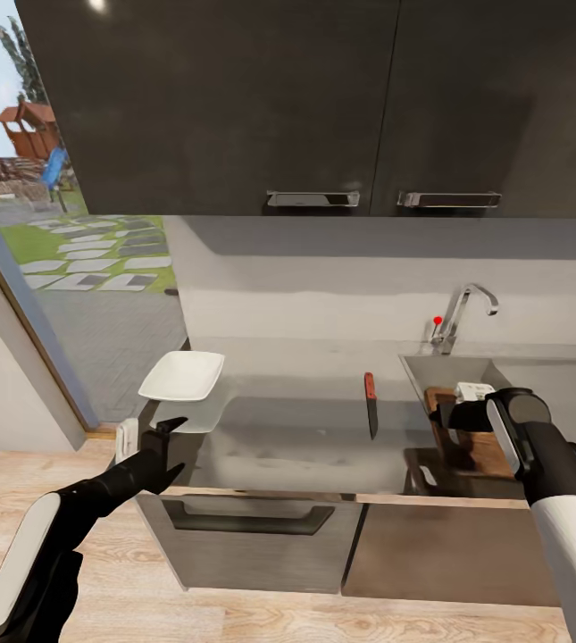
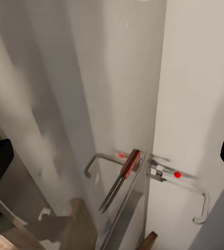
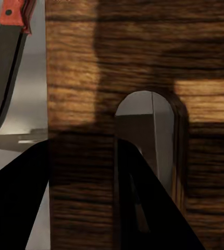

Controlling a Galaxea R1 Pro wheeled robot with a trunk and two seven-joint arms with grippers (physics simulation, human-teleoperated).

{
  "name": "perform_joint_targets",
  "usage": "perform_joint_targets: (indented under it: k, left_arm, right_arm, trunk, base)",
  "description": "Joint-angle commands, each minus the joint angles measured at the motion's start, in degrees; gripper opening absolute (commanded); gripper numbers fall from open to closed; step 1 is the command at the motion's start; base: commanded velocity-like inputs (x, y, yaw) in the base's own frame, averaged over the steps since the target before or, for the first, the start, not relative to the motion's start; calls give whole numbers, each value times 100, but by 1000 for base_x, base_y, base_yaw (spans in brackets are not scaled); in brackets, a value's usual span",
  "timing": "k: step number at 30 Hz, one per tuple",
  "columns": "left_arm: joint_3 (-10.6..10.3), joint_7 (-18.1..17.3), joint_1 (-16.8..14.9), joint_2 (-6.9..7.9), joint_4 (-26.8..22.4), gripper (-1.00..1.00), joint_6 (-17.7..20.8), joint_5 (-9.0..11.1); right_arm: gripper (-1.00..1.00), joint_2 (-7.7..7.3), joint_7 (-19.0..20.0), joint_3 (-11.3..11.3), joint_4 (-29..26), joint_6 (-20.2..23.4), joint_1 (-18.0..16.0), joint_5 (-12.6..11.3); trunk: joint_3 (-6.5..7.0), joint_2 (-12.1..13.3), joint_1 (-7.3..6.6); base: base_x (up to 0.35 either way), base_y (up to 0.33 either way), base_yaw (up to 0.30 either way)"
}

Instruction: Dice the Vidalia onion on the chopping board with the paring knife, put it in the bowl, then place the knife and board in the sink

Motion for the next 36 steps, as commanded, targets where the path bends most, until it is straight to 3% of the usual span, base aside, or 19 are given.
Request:
perform_joint_targets:
  k: [1, 7, 11, 13, 16, 22, 24, 25, 26, 30, 32, 35, 36]
  left_arm:
    - [11, 44, -6, 11, -6, 100, 37, 43]
    - [14, 20, -17, 52, -6, 100, 93, 50]
    - [26, -207, -6, 100, -6, 100, 104, 52]
    - [66, -497, 39, 173, -9, 100, 120, 52]
    - [104, -753, 71, 233, -8, 100, 314, 54]
    - [120, -858, 81, 261, -13, 100, 434, 60]
    - [123, -878, 82, 268, -14, 100, 443, 60]
    - [126, -889, 82, 287, -14, 100, 452, 99]
    - [124, -891, 82, 298, -15, 100, 462, 142]
    - [175, -897, 82, 493, -15, 100, 604, 580]
    - [256, -896, 87, 574, -15, 100, 663, 699]
    - [311, -899, 88, 613, -15, 100, 833, 756]
    - [321, -900, 86, 620, -15, 100, 875, 768]
  right_arm:
    - [-100, -3, 14, -5, -20, 26, -3, -10]
    - [-100, 1, 37, 80, -83, -281, 25, -28]
    - [-100, -43, 437, 470, -298, -365, 31, 9]
    - [-100, -61, 620, 629, -452, -367, 37, 39]
    - [-100, -67, 713, 727, -735, -358, 131, 56]
    - [-100, -74, 755, 910, -1147, -345, 294, 86]
    - [-100, -78, 767, 1083, -1176, -347, 303, 90]
    - [-100, -84, 774, 1347, -1218, -353, 304, 92]
    - [-100, -84, 776, 1440, -1245, -356, 304, 93]
    - [-100, -114, 1006, 2234, -1748, -390, 309, 91]
    - [-100, -277, 1453, 2644, -2144, -452, 303, 102]
    - [-100, -560, 2056, 2885, -2478, -743, 217, 174]
    - [-100, -640, 2282, 2936, -2546, -913, 156, 308]
  trunk:
    - [-13, -13, 4]
    - [-13, -13, 4]
    - [-13, -13, 4]
    - [-13, -13, 4]
    - [-13, -13, 4]
    - [-13, -13, 4]
    - [-13, -13, 4]
    - [-13, -13, 4]
    - [-13, -13, 4]
    - [-13, -13, 4]
    - [-13, -13, 4]
    - [-13, -13, 4]
    - [-13, -13, 4]
  base:
    - [0, 0, 0]
    - [0, 0, 0]
    - [0, 0, 0]
    - [0, 0, 0]
    - [-102, 0, 0]
    - [-282, 0, 0]
    - [-141, 0, 0]
    - [-64, 0, 0]
    - [-51, 0, 0]
    - [-20, 0, 0]
    - [-6, 0, 0]
    - [-2, 0, 0]
    - [0, 0, 0]
